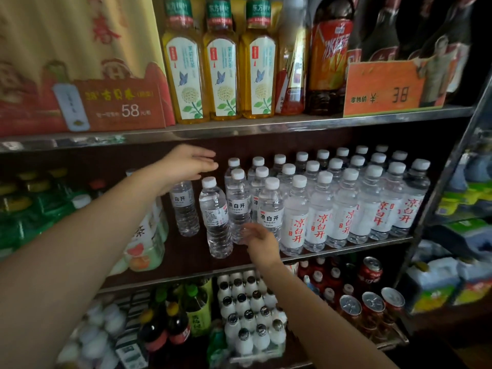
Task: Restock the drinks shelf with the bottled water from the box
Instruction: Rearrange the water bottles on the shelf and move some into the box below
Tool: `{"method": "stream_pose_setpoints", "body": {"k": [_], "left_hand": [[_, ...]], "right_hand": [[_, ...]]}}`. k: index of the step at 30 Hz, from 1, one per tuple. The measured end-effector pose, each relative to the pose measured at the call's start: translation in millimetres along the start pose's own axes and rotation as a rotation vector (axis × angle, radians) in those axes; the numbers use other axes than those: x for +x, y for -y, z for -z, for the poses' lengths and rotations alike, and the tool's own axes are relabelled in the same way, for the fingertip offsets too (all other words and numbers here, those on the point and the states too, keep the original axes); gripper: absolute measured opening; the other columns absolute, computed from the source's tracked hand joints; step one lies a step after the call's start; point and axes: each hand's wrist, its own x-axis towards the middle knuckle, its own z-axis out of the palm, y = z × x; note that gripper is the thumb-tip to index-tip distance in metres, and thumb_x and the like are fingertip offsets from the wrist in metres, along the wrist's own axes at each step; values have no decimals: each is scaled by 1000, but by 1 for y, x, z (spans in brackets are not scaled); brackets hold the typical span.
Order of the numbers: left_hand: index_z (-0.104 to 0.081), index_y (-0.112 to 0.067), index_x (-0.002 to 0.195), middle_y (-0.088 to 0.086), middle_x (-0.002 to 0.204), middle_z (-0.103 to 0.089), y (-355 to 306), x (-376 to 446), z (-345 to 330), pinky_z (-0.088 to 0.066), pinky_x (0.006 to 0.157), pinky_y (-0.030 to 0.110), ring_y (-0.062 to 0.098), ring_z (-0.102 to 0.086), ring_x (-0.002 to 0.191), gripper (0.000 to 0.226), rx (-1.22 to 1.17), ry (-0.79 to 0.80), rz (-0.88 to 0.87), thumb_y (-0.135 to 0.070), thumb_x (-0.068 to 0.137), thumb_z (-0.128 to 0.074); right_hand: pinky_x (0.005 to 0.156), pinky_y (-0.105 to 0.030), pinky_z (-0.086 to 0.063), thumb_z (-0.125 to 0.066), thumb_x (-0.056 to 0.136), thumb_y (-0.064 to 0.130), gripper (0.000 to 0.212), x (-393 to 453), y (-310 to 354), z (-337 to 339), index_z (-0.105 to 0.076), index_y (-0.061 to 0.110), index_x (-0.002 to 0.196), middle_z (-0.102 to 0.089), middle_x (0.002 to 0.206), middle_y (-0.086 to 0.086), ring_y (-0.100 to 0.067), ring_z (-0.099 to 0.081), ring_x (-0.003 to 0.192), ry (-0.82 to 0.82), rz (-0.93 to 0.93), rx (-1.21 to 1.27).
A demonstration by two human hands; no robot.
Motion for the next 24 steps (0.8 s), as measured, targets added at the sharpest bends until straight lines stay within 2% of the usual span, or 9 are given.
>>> {"method": "stream_pose_setpoints", "body": {"k": [5, 9, 11, 13, 16, 18, 21, 24], "left_hand": [[-55, -13, 130, 3, 117, -64, 7, -56, -1, -48, 96, 30, 15, -61, 110, 41, -76, -28, 42, -14, 89, -64], [-61, -15, 120, 3, 114, -67, 19, -105, -21, -50, 97, 34, 15, -65, 104, 31, -147, 19, 115, -16, 89, -64], [-64, -21, 110, 0, 114, -67, 33, -128, -36, -52, 89, 30, 13, -66, 101, 22, -154, 65, 165, -20, 88, -65], [-64, -20, 112, -2, 113, -67, 50, -150, -56, -53, 85, 27, 12, -66, 100, 24, -139, 100, 236, -21, 88, -65], [-63, -14, 116, 2, 111, -69, 79, -180, -90, -52, 85, 28, 15, -67, 100, 26, -193, 136, 353, -19, 91, -63], [-63, -13, 114, 3, 109, -69, 101, -196, -113, -51, 91, 32, 17, -67, 100, 23, -234, 150, 418, -19, 92, -61], [-63, -15, 105, 4, 107, -69, 138, -214, -148, -50, 92, 32, 17, -66, 100, 14, -275, 178, 511, -18, 92, -60], [-63, -12, 112, 5, 109, -69, 186, -227, -184, -51, 91, 31, 17, -67, 99, 21, -298, 202, 590, -16, 91, -62]], "right_hand": [[61, -24, -42, -43, 91, -3, 34, -37, 9, 27, -62, 14, 113, -60, 85, 5, -11, -52, 67, 41, 35, -9], [75, -35, -48, -50, 91, -2, 22, -70, 11, 51, -63, 16, 88, -64, 88, -6, -21, -57, 80, 95, 1, 14], [77, -37, -51, -53, 91, 0, 16, -84, 8, 65, -64, 10, 91, -67, 87, -9, -19, -61, 72, 126, -51, 17], [68, -34, -50, -54, 93, 2, 12, -96, -1, 76, -65, 7, 94, -68, 80, -9, -16, -61, 60, 167, -107, 10], [55, -28, -47, -53, 94, 1, 12, -113, -27, 87, -65, 4, 92, -65, 71, -9, -14, -58, 52, 188, -167, -38], [57, -27, -49, -53, 95, 5, 12, -125, -50, 90, -64, 5, 93, -64, 73, -8, -15, -58, 56, 198, -217, -69], [63, -29, -50, -52, 96, 10, 11, -141, -93, 90, -63, 7, 97, -64, 79, -7, -15, -58, 60, 231, -309, -107], [66, -29, -51, -53, 97, 13, 10, -149, -149, 82, -61, 9, 97, -65, 81, -7, -16, -58, 63, 256, -397, -133]]}}
